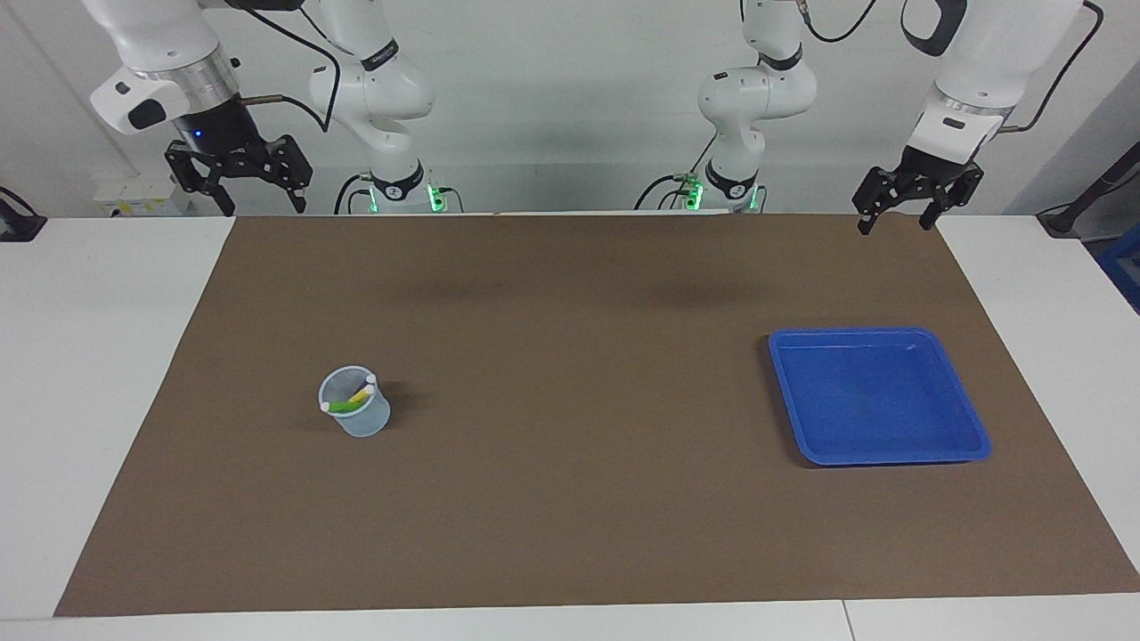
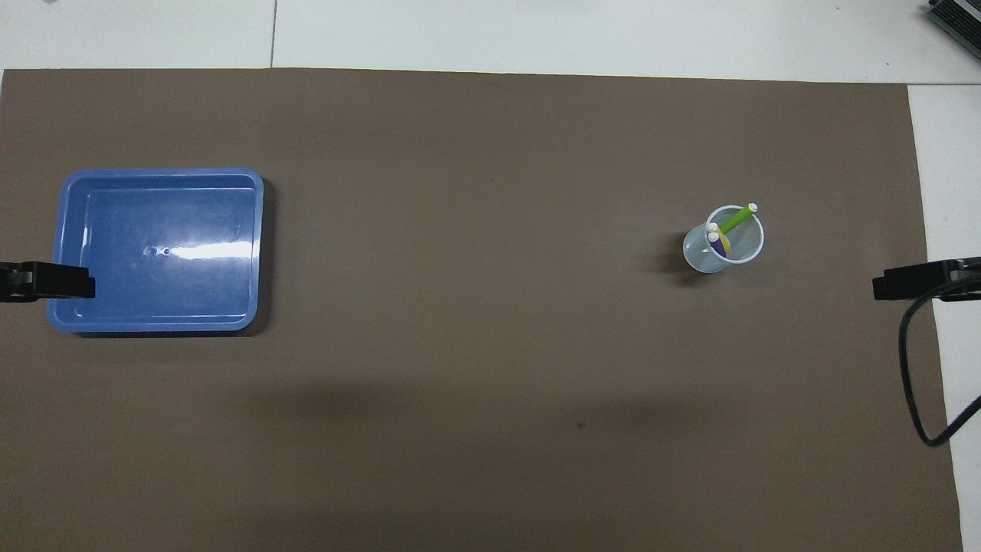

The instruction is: Transfer and insert pens with both arms

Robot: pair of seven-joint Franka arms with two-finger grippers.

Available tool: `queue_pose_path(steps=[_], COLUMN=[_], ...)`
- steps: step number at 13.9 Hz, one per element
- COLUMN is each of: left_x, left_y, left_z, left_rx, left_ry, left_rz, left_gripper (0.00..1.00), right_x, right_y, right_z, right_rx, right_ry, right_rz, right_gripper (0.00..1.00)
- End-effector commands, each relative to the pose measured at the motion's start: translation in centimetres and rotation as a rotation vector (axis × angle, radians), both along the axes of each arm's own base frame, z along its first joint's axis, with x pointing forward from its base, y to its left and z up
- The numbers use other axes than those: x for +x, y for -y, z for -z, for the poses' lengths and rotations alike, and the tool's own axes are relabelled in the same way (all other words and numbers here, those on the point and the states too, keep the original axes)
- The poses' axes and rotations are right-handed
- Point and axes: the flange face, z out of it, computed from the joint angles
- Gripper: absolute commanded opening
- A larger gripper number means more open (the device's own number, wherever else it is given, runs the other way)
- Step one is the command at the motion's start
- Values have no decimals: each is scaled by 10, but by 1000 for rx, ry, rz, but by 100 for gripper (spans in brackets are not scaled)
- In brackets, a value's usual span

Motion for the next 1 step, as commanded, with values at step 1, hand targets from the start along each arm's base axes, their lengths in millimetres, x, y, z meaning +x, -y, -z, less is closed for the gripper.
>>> queue_pose_path(steps=[1], left_x=[-4], left_y=[0], left_z=[-3], left_rx=[16], left_ry=[-8], left_rz=[4], left_gripper=[100], right_x=[2], right_y=[-1], right_z=[-3], right_rx=[-2], right_ry=[-14], right_rz=[2], right_gripper=[100])
